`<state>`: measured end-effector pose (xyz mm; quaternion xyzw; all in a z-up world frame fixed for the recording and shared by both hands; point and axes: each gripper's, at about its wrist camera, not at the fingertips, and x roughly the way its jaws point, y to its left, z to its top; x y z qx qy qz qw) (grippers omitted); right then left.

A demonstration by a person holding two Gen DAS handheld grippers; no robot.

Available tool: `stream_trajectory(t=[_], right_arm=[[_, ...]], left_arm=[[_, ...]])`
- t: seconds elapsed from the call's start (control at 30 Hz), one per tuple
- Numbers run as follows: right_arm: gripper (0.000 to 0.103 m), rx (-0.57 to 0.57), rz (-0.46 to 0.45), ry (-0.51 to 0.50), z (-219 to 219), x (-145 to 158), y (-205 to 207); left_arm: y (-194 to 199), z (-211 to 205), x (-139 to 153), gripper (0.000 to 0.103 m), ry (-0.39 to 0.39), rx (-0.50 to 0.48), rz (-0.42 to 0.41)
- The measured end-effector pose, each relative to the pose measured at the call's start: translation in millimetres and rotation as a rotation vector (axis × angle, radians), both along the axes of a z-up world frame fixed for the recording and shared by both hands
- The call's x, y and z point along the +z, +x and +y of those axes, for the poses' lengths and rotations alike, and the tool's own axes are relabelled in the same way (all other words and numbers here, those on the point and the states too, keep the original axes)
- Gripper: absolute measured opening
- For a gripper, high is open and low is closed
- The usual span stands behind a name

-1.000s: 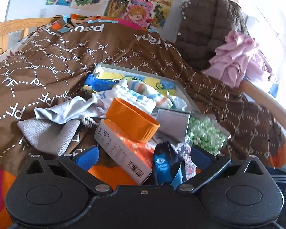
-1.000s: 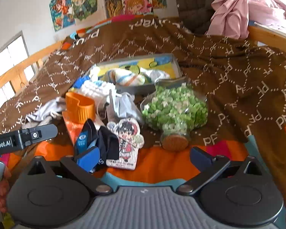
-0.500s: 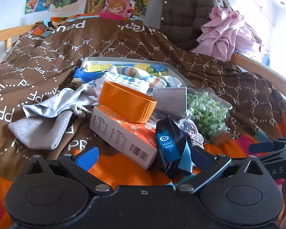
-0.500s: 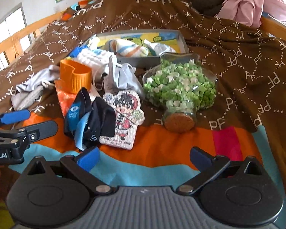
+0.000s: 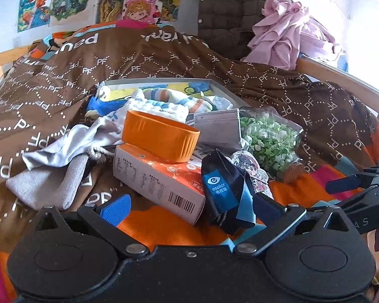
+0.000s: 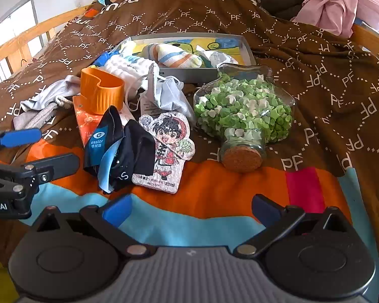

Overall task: Organize soft objects
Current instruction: 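Move both tools back from the tray to the pile, then grasp the dark navy eye mask with the left tool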

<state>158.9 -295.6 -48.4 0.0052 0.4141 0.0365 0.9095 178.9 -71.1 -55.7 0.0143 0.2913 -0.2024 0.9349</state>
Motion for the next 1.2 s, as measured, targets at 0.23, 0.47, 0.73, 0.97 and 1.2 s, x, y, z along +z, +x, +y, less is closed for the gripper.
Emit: stream_trajectory(t=[0.23,0.47,0.73,0.97,1.2], right_arm=[[0.103,0.022,-0.022,-0.030,3,-1,1],[0.103,0.171,-0.099,-0.158,14,-5,6],[0.103,0.433,-0.176,-0.315,28,-21,10],[0.102,0.532,-0.218,-0.369,34,-36,18],[0.101,0.563,-0.240,-0.375,30,-39,28]], left_arm=[[6,-7,7,0.102,0.042,-0.101,-0.023],[19,-20,10,0.102,0.144,-0.274,-0.024],[41,-31,14,0.102,0.255,-0.447,-0.006],[53,-41,8,0.102,0.318,-0.547,0.018],[66,-54,4,0.102,0.333,-0.613,0.057]])
